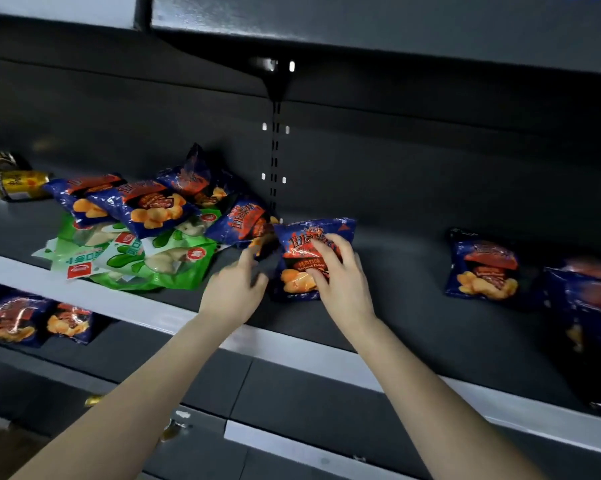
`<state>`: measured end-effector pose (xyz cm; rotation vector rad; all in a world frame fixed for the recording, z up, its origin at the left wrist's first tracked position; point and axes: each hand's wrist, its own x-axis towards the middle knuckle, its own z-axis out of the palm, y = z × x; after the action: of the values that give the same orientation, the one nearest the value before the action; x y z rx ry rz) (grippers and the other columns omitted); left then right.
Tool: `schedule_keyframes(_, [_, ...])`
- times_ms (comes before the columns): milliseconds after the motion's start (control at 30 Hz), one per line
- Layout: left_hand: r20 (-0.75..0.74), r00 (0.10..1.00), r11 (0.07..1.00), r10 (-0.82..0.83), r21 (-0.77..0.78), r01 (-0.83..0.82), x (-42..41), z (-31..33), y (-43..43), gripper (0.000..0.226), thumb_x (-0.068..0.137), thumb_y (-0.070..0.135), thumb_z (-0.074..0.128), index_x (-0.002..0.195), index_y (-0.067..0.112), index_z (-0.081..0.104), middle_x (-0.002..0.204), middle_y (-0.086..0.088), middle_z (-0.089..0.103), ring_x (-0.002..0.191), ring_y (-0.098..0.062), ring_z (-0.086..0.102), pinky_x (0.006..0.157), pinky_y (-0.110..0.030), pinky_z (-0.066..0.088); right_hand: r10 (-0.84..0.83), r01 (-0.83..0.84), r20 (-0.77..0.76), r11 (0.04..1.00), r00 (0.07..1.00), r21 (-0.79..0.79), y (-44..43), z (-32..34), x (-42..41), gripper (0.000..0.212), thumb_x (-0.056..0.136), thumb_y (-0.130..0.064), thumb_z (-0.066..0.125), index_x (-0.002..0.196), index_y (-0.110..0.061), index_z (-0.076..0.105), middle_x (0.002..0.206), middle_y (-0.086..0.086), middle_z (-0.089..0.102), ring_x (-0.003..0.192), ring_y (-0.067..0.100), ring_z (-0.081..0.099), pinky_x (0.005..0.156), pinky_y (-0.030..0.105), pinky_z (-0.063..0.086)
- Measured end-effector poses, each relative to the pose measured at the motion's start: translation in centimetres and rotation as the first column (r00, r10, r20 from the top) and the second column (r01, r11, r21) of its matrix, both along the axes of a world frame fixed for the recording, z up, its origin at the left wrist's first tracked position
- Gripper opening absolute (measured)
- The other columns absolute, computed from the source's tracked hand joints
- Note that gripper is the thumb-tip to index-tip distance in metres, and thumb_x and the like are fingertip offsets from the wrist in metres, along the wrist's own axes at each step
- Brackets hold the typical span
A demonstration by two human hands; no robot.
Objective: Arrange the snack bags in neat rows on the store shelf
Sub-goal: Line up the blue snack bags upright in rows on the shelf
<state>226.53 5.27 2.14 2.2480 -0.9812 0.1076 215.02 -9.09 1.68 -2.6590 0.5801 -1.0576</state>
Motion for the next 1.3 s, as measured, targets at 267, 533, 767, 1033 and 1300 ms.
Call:
schedule_keyframes(267, [0.025,0.981,0.981,-0.192,0.043,0.191,-6.4,-0.2,-7.8,0.049,0.092,0.022,0.046,0.139,0.019,0.034,0.129,-0.005,0.057,0.118,-0.028,0.052,0.099,-0.038,0.037,-0.232,0.23,-0.011,0.967,0.973,-0.112,-6.0,0.5,-9.4,0.05,0.085,-0.016,0.068,0.132,-0.02,0.054,0.137,0.006,0.046,0.101,0.033,0.053,0.081,0.047,0.054])
schedule_keyframes(533, [0.057,0.935,0.932,-0.35,0.128,0.341,-12.1,-0.5,-13.6,0.047,0.093,0.026,0.042,0.139,0.021,0.034,0.132,-0.005,0.056,0.12,-0.029,0.05,0.104,-0.038,0.03,-0.498,0.486,-0.099,0.865,0.861,-0.127,-10.4,0.3,-17.6,0.063,0.08,0.0,0.064,0.135,-0.026,0.048,0.146,0.005,0.037,0.108,0.039,0.045,0.089,0.05,0.046])
schedule_keyframes(767, [0.084,0.923,0.91,-0.376,0.22,0.351,-14.9,-1.4,-15.7,0.046,0.093,0.029,0.04,0.138,0.023,0.036,0.13,-0.006,0.056,0.121,-0.029,0.047,0.109,-0.039,0.026,-0.519,0.554,-0.371,0.832,0.77,-0.015,-11.8,-0.8,-20.7,0.091,0.081,0.009,0.051,0.149,-0.038,0.012,0.158,-0.012,-0.006,0.138,0.049,0.003,0.112,0.054,0.024])
schedule_keyframes(1033, [0.053,0.948,0.935,-0.314,0.192,0.299,-15.1,-2.2,-15.9,0.038,0.093,0.026,0.042,0.131,0.019,0.046,0.127,-0.008,0.058,0.118,-0.032,0.047,0.108,-0.039,0.025,-0.409,0.462,-0.349,0.883,0.843,0.081,-13.5,-0.1,-21.5,0.092,0.076,0.016,0.044,0.147,-0.039,0.023,0.156,-0.02,0.013,0.142,0.035,-0.02,0.117,0.056,0.004])
schedule_keyframes(1300, [0.029,0.949,0.931,-0.313,0.208,0.3,-15.1,-2.3,-16.0,0.037,0.093,0.028,0.04,0.129,0.02,0.047,0.125,-0.008,0.059,0.116,-0.031,0.048,0.107,-0.04,0.027,-0.434,0.481,-0.249,0.859,0.866,0.175,-14.8,1.2,-20.1,0.05,0.087,-0.006,0.049,0.133,-0.026,0.051,0.143,-0.004,0.044,0.141,0.041,0.013,0.118,0.049,0.002])
